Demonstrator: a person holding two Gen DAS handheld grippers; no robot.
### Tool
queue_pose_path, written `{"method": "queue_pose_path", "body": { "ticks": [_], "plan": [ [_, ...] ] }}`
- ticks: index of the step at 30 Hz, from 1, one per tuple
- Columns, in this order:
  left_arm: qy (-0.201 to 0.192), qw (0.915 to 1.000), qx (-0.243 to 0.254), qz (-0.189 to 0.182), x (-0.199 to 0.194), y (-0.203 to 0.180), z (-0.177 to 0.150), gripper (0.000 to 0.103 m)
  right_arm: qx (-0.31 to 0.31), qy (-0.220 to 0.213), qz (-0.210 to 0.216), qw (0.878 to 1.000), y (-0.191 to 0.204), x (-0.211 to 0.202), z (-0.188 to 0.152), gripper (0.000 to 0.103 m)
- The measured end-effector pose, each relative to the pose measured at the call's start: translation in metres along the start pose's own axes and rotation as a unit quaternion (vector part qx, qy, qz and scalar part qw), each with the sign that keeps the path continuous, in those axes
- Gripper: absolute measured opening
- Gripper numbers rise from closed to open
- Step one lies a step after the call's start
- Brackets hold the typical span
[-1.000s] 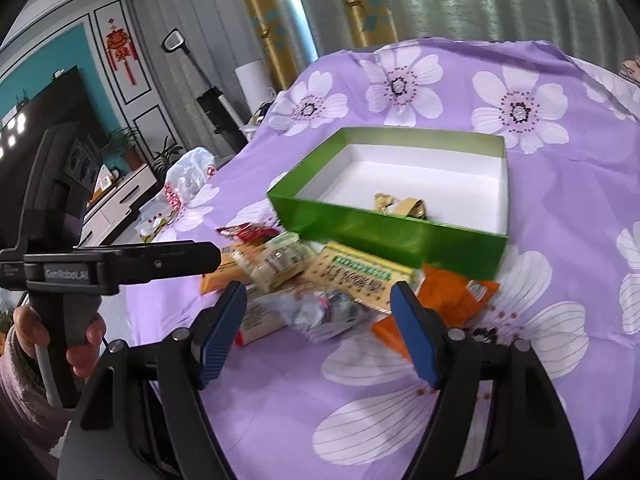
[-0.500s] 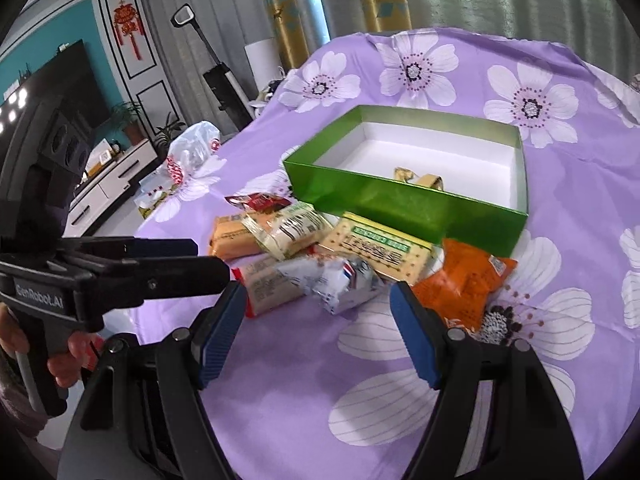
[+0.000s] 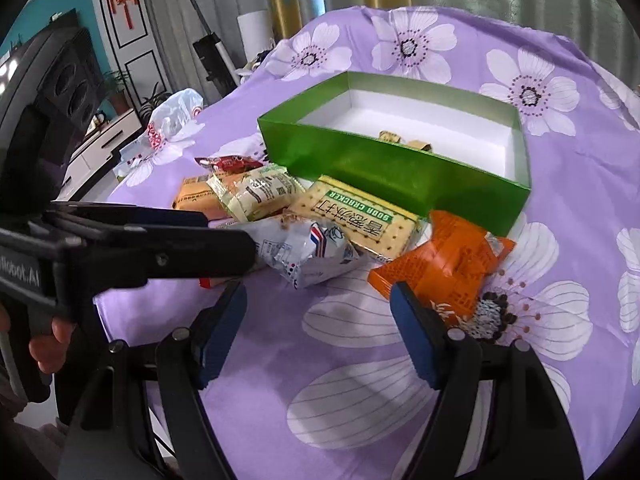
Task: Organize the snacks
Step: 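Move the right gripper to the white-blue Oreo pack and grasp it, then lift the Oreo pack into the green box and release it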
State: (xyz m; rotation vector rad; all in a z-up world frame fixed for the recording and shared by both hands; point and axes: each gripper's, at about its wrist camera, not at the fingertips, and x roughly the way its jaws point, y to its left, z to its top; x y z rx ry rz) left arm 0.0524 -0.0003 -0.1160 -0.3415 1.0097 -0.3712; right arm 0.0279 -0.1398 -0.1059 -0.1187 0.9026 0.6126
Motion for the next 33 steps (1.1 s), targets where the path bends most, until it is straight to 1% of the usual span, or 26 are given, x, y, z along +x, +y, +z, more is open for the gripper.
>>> {"method": "queue_pose_path", "body": {
  "ticks": [9, 13, 16, 20, 21, 25, 27, 29, 30, 33],
  "plan": [
    [0.021, 0.9996, 0.003, -0.021, 0.021, 0.003, 0.003, 0.087, -0.009, 0.014, 0.015, 1.0, 0.003, 0.021, 0.0, 0.074],
    [0.027, 0.9993, -0.006, -0.026, 0.03, 0.007, 0.004, 0.087, -0.004, 0.018, 0.025, 1.0, 0.001, 0.03, 0.0, 0.074],
    [0.028, 0.9994, 0.002, -0.019, 0.033, 0.006, 0.004, 0.087, -0.005, 0.024, 0.033, 0.999, 0.002, 0.037, -0.001, 0.072],
    [0.032, 0.9992, 0.0, -0.024, 0.037, 0.008, 0.005, 0.086, -0.007, 0.026, 0.041, 0.999, 0.003, 0.044, -0.001, 0.065],
    [0.031, 0.9992, -0.001, -0.026, 0.037, 0.008, 0.005, 0.084, -0.003, 0.028, 0.044, 0.999, 0.003, 0.046, -0.001, 0.06],
    [0.031, 0.9988, -0.008, -0.038, 0.037, 0.012, 0.007, 0.079, -0.003, 0.032, 0.045, 0.998, 0.004, 0.052, 0.0, 0.052],
    [0.033, 0.9984, -0.011, -0.045, 0.039, 0.013, 0.007, 0.078, -0.001, 0.032, 0.049, 0.998, 0.004, 0.052, 0.001, 0.043],
    [0.035, 0.998, -0.015, -0.051, 0.041, 0.014, 0.006, 0.076, 0.001, 0.033, 0.051, 0.998, 0.003, 0.053, 0.001, 0.04],
    [0.035, 0.998, -0.016, -0.05, 0.041, 0.014, 0.006, 0.073, 0.003, 0.033, 0.051, 0.998, 0.002, 0.053, 0.001, 0.037],
    [0.034, 0.9978, -0.021, -0.052, 0.042, 0.018, 0.006, 0.066, 0.01, 0.033, 0.055, 0.998, -0.003, 0.053, -0.001, 0.033]
  ]
}}
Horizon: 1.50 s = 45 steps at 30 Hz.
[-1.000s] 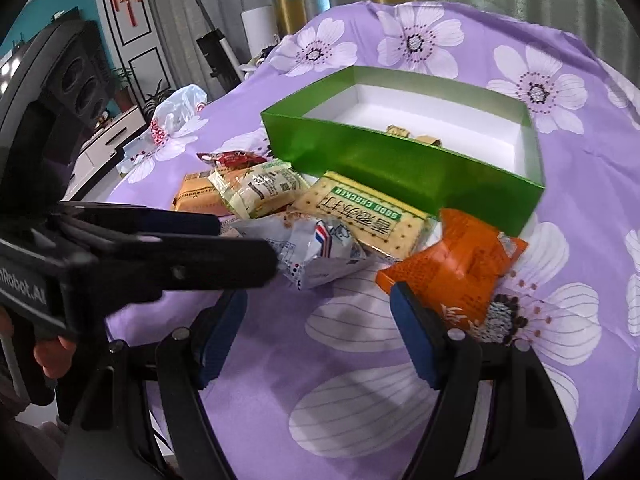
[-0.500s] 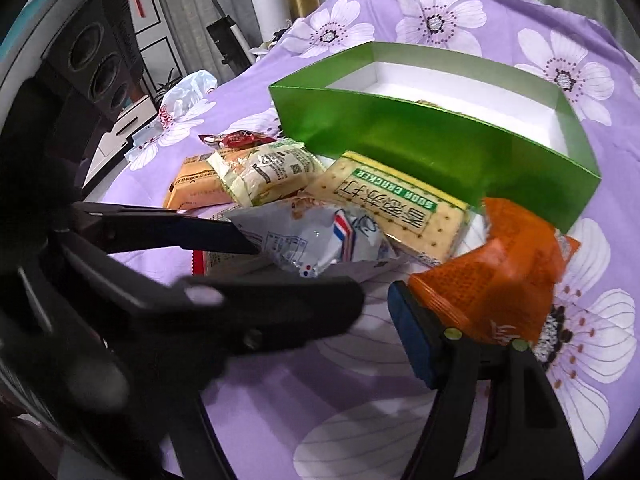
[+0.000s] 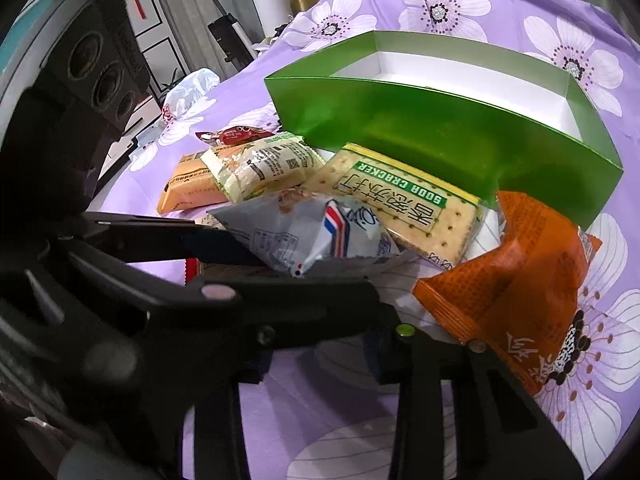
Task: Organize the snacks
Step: 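Lift the Oreo pack into the green box and release it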
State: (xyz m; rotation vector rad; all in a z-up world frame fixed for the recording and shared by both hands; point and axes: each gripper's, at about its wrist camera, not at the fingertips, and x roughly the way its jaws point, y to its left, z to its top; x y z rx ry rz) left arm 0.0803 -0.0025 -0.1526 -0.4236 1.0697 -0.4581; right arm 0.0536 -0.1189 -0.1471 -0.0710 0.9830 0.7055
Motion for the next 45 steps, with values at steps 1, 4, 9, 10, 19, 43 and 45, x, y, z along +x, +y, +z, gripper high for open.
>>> {"method": "queue_pose_path", "body": {
  "ticks": [1, 4, 9, 10, 19, 43, 45],
  "plan": [
    [0.0, 1.0, -0.004, -0.003, 0.0, 0.002, 0.0, 0.066, 0.002, -0.001, 0.0, 1.0, -0.001, 0.0, 0.0, 0.032],
    [-0.001, 1.0, -0.005, -0.005, -0.001, 0.003, 0.001, 0.065, 0.007, -0.003, 0.005, 1.0, -0.002, 0.001, 0.0, 0.028],
    [-0.005, 0.9998, 0.017, -0.001, -0.004, -0.003, 0.001, 0.048, -0.012, 0.0, 0.007, 1.0, 0.005, 0.001, 0.004, 0.016],
    [-0.004, 0.9997, 0.022, -0.011, -0.005, -0.006, 0.001, 0.047, -0.017, -0.001, 0.018, 1.0, 0.008, 0.001, 0.005, 0.013],
    [-0.015, 0.9995, 0.011, 0.026, -0.009, 0.004, 0.0, 0.065, -0.019, 0.005, -0.05, 0.999, 0.002, -0.017, 0.0, 0.055],
    [-0.031, 0.998, 0.04, 0.039, -0.014, -0.017, 0.004, 0.064, -0.048, -0.051, -0.006, 0.998, 0.013, -0.018, 0.022, 0.051],
    [-0.042, 0.9969, 0.055, 0.038, -0.022, -0.028, 0.006, 0.064, -0.051, -0.065, -0.012, 0.996, 0.015, -0.029, 0.024, 0.051]
  ]
}}
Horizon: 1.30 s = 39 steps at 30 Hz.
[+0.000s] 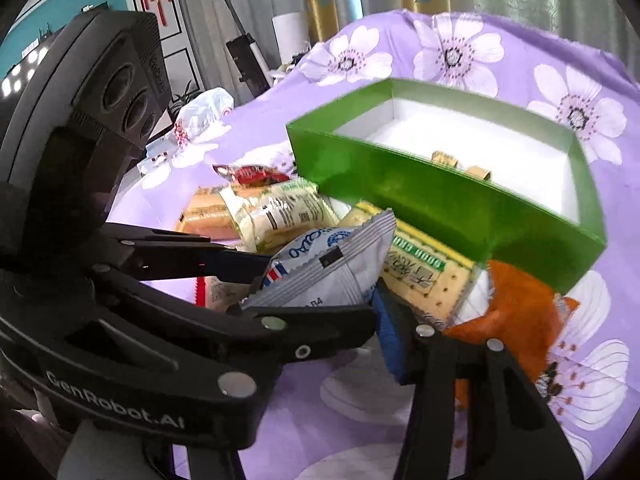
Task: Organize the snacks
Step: 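Lift the Oreo pack into the green box and release it, then reach the right gripper to the orange snack bag and grasp it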
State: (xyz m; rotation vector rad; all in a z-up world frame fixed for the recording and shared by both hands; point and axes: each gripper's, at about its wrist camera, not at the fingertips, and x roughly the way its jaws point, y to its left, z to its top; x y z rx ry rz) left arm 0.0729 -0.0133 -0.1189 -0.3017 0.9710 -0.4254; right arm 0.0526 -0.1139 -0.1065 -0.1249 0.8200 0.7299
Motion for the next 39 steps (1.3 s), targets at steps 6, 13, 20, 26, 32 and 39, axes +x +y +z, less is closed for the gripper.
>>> {"method": "queue_pose_path", "body": {
  "ticks": [6, 13, 20, 26, 32, 39],
  "plan": [
    [-0.048, 0.9979, 0.043, -0.006, -0.021, -0.025, 0.032, 0.064, -0.023, -0.056, -0.03, 0.998, -0.002, -0.029, 0.026, 0.051],
    [-0.073, 0.9949, 0.07, 0.006, -0.012, -0.029, 0.079, 0.064, -0.033, -0.098, -0.046, 0.994, -0.028, -0.029, 0.059, 0.051],
    [-0.067, 0.9945, 0.076, 0.026, 0.015, -0.021, 0.098, 0.064, -0.011, -0.093, -0.038, 0.995, -0.059, -0.004, 0.076, 0.052],
    [-0.074, 0.9912, 0.084, 0.071, 0.028, -0.017, 0.103, 0.064, 0.01, -0.082, -0.044, 0.996, -0.068, 0.009, 0.078, 0.054],
    [-0.085, 0.9861, 0.082, 0.117, 0.02, -0.011, 0.097, 0.086, 0.023, -0.076, -0.065, 0.995, -0.066, 0.005, 0.074, 0.067],
    [-0.123, 0.9748, 0.088, 0.164, -0.014, -0.021, 0.086, 0.086, 0.021, -0.076, -0.099, 0.992, -0.056, -0.02, 0.065, 0.072]
  ]
}}
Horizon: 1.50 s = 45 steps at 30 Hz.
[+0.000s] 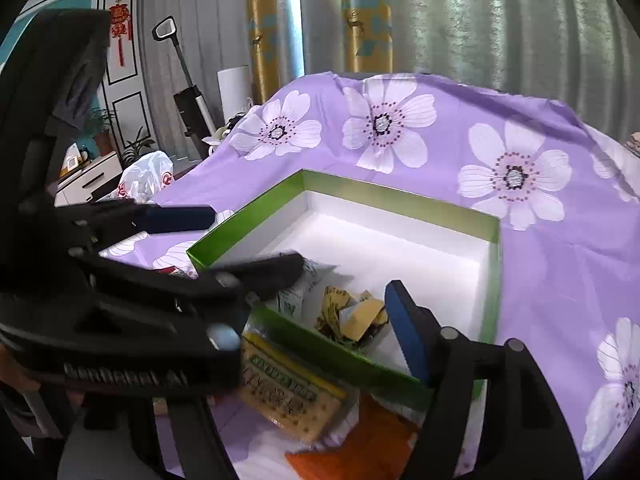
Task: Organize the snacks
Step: 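Reach the right gripper to the orange snack bag and grasp it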
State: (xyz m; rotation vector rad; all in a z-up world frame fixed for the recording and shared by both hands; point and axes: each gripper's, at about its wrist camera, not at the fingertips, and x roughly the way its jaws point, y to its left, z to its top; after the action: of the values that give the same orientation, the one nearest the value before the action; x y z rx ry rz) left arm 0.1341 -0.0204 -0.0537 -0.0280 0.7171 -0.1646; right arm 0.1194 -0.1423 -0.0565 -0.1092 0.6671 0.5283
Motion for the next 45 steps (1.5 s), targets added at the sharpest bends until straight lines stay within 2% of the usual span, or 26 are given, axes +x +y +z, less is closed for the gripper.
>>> {"method": "queue_pose_path", "body": {
  "ticks": [4, 10, 19, 22, 28, 30, 34, 39, 45],
  "plan": [
    [-0.022, 0.9996, 0.003, 0.015, -0.026, -0.001, -0.001, 0.086, 0.003, -0.005, -0.008, 1.0, 0.003, -0.024, -0.005, 0.072],
    [-0.039, 0.999, 0.01, 0.018, -0.052, -0.011, -0.006, 0.086, 0.013, -0.01, -0.012, 1.0, 0.008, -0.053, -0.015, 0.072],
    [-0.042, 0.9988, 0.02, 0.011, -0.071, -0.026, -0.019, 0.086, 0.028, -0.004, -0.019, 0.999, 0.008, -0.078, -0.034, 0.072],
    [-0.03, 0.9993, 0.02, 0.003, -0.069, -0.03, -0.027, 0.086, 0.033, 0.002, -0.022, 0.999, 0.006, -0.082, -0.042, 0.072],
    [0.024, 0.9993, -0.006, -0.028, -0.047, -0.025, -0.051, 0.086, 0.05, 0.027, -0.03, 0.998, -0.005, -0.085, -0.064, 0.072],
    [0.052, 0.9973, -0.022, -0.048, -0.035, -0.022, -0.062, 0.086, 0.057, 0.04, -0.034, 0.997, -0.01, -0.082, -0.072, 0.072],
    [0.082, 0.992, -0.035, -0.09, -0.024, -0.026, -0.076, 0.086, 0.073, 0.064, -0.033, 0.995, -0.019, -0.073, -0.087, 0.072],
    [0.123, 0.98, -0.052, -0.148, -0.005, -0.035, -0.095, 0.086, 0.087, 0.082, -0.026, 0.993, -0.022, -0.06, -0.103, 0.072],
    [0.142, 0.9759, -0.053, -0.157, 0.01, -0.042, -0.097, 0.086, 0.094, 0.091, -0.023, 0.991, -0.025, -0.052, -0.114, 0.072]
  ]
}}
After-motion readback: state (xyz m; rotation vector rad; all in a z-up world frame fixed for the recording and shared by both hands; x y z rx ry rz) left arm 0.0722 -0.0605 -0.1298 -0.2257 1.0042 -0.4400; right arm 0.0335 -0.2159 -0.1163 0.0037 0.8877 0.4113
